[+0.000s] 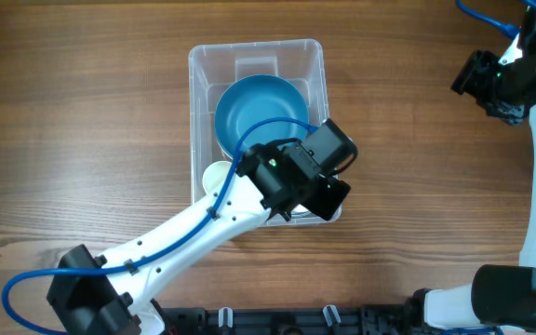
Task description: Pack container
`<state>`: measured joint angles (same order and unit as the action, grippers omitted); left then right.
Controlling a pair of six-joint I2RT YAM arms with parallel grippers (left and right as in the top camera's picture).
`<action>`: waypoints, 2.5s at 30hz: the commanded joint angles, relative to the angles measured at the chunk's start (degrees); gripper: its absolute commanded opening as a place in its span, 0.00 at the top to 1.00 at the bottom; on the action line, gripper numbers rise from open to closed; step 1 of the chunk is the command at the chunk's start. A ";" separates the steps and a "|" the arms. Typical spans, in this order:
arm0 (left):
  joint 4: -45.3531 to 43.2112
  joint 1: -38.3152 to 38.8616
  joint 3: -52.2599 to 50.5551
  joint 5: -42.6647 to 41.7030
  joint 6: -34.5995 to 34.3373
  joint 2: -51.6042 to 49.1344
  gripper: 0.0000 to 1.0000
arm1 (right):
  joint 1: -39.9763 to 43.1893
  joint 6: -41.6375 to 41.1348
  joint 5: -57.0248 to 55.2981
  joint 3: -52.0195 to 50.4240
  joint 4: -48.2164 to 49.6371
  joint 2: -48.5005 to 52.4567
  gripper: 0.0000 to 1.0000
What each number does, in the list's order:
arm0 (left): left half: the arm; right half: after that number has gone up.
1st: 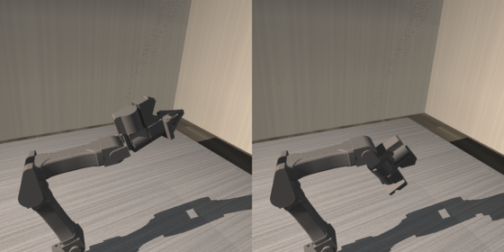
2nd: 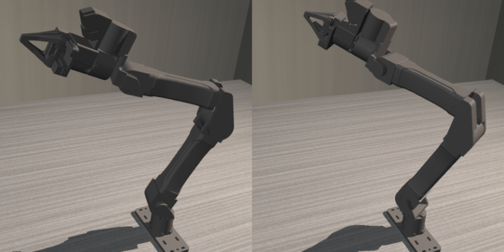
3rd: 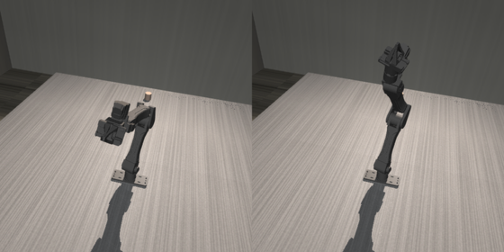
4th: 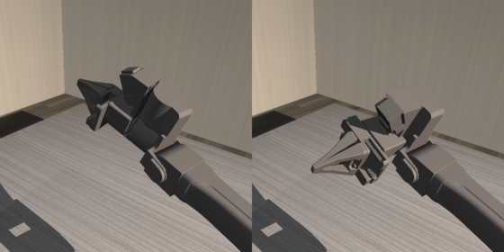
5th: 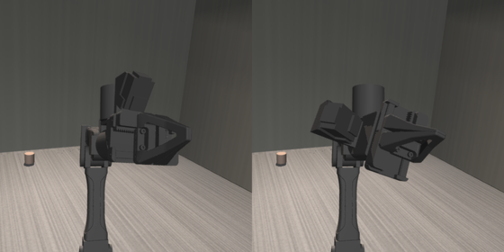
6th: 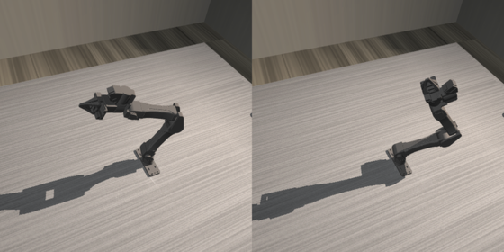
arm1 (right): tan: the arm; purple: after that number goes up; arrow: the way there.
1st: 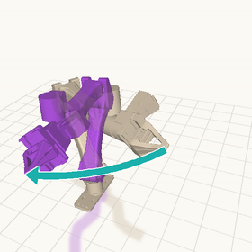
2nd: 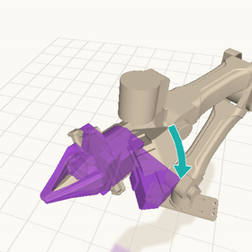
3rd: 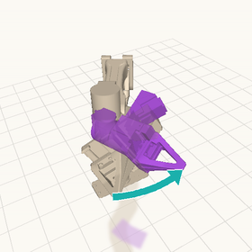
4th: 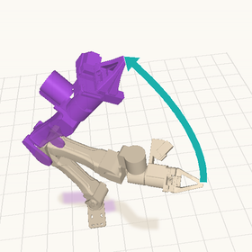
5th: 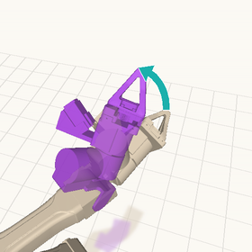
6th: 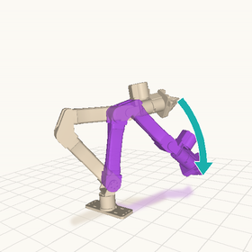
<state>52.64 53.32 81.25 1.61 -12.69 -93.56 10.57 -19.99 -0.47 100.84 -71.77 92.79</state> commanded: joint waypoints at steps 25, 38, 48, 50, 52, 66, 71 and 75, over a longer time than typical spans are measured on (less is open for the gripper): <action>-5.62 -61.55 -1.77 -1.79 0.92 10.56 0.00 | -4.17 11.50 3.98 0.79 16.02 0.61 0.21; -12.98 -54.55 -1.75 4.72 4.85 19.91 0.00 | -9.70 14.82 0.35 0.81 24.48 -6.75 0.00; -18.53 -51.21 -30.03 10.93 -6.23 44.85 0.00 | -13.94 11.89 -1.49 -35.47 30.51 -40.72 0.00; -21.62 -47.89 -35.30 12.61 -4.98 51.39 0.00 | -16.31 12.41 -2.01 -47.15 35.23 -50.88 0.00; -21.42 -45.35 -36.26 12.59 -3.63 53.13 0.00 | -16.35 11.93 -5.55 -53.09 38.27 -56.00 0.00; -10.47 -43.89 -36.26 12.39 -4.70 52.57 0.00 | -16.35 9.33 -8.57 -55.25 40.63 -48.72 0.00; -10.34 -43.89 -36.26 12.39 -4.70 52.57 0.00 | -16.35 11.23 -9.01 -56.22 35.19 -58.21 0.01; -10.34 -43.89 -36.26 12.39 -4.70 52.57 0.00 | -16.35 12.48 -8.09 -67.04 39.19 -78.27 0.00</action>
<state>42.46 9.06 45.47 13.52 -17.08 -41.04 -5.58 -8.67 -8.05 40.34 -34.79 22.52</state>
